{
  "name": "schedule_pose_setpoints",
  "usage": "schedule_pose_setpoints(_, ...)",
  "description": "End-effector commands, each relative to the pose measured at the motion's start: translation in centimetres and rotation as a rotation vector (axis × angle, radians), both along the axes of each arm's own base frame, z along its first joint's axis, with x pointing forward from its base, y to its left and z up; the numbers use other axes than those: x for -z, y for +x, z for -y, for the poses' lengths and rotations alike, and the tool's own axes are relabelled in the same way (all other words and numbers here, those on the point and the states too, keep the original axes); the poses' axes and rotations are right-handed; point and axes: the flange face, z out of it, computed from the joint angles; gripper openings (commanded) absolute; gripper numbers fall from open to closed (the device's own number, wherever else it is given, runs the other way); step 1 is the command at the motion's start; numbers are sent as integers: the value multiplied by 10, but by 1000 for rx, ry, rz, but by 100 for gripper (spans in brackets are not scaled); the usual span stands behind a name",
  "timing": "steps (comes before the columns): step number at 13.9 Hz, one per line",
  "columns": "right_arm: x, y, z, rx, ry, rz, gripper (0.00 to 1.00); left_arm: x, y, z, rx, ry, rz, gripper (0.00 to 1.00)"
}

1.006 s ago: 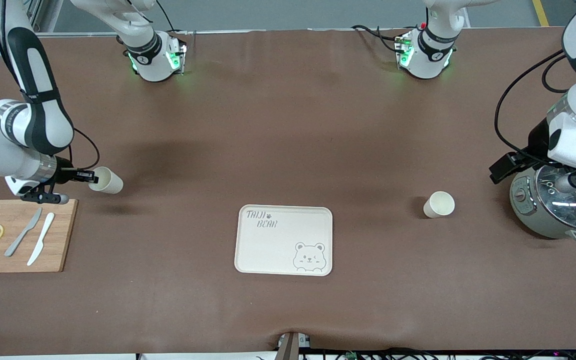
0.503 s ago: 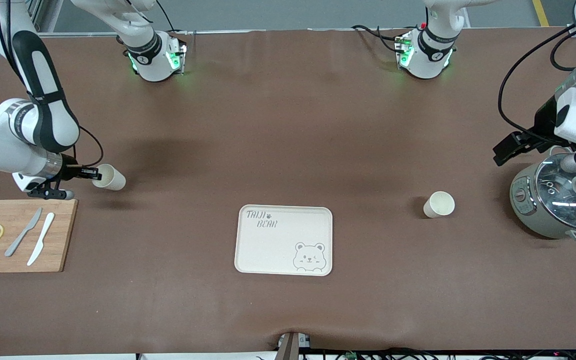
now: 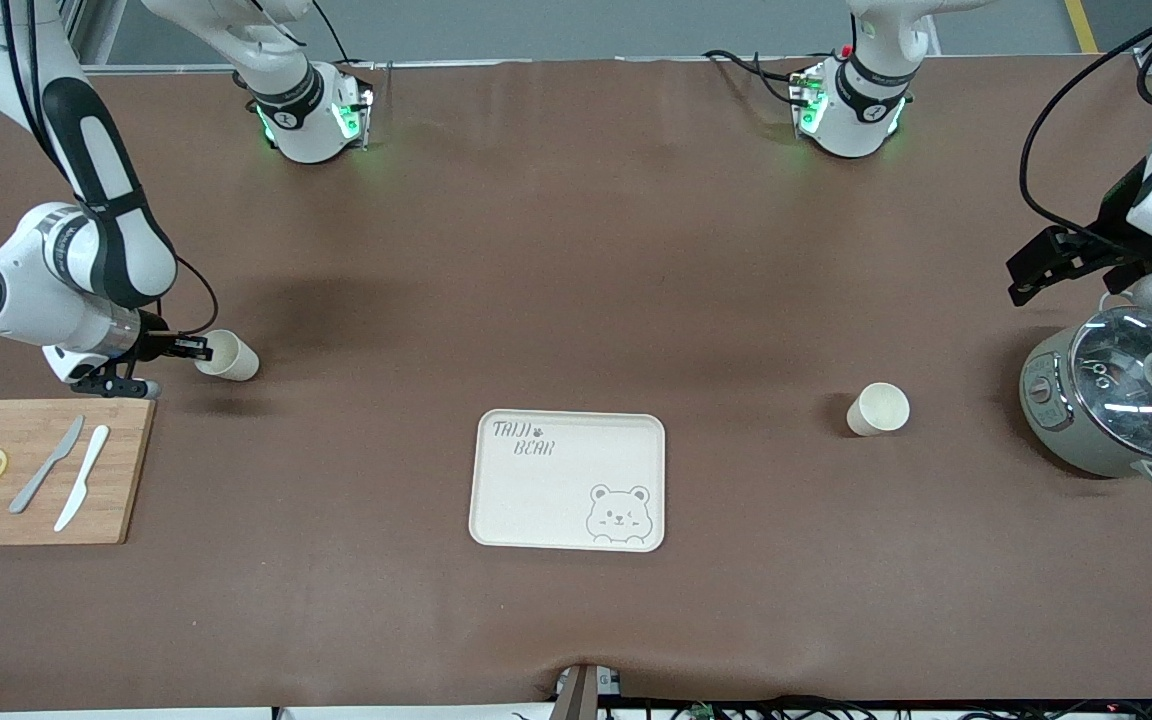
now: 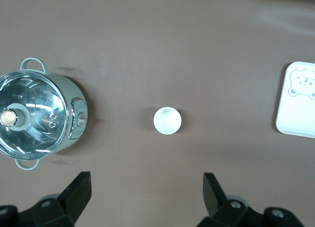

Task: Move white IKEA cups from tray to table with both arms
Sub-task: 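Lower both cups onto the table and open both grippers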

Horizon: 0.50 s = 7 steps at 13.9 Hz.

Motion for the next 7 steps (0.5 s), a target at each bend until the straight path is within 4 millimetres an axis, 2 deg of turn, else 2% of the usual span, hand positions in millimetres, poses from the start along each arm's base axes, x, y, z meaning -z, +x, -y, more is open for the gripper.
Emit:
schedule_pose_setpoints(1, -10, 2, 1, 4, 10, -9, 100, -4, -3, -2, 13, -15, -18, 100)
schedule_pose_setpoints(3, -39, 21, 0, -20, 42, -48, 100, -4, -5, 0, 5, -16, -25, 100)
schedule_pose_setpoints(5, -87, 50, 2, -47, 69, -81, 100, -5, -7, 2, -38, -21, -31, 100)
schedule_pose_setpoints(7, -119, 71, 2, -64, 70, -74, 100, -3, -9, 3, -36, -19, -48, 100)
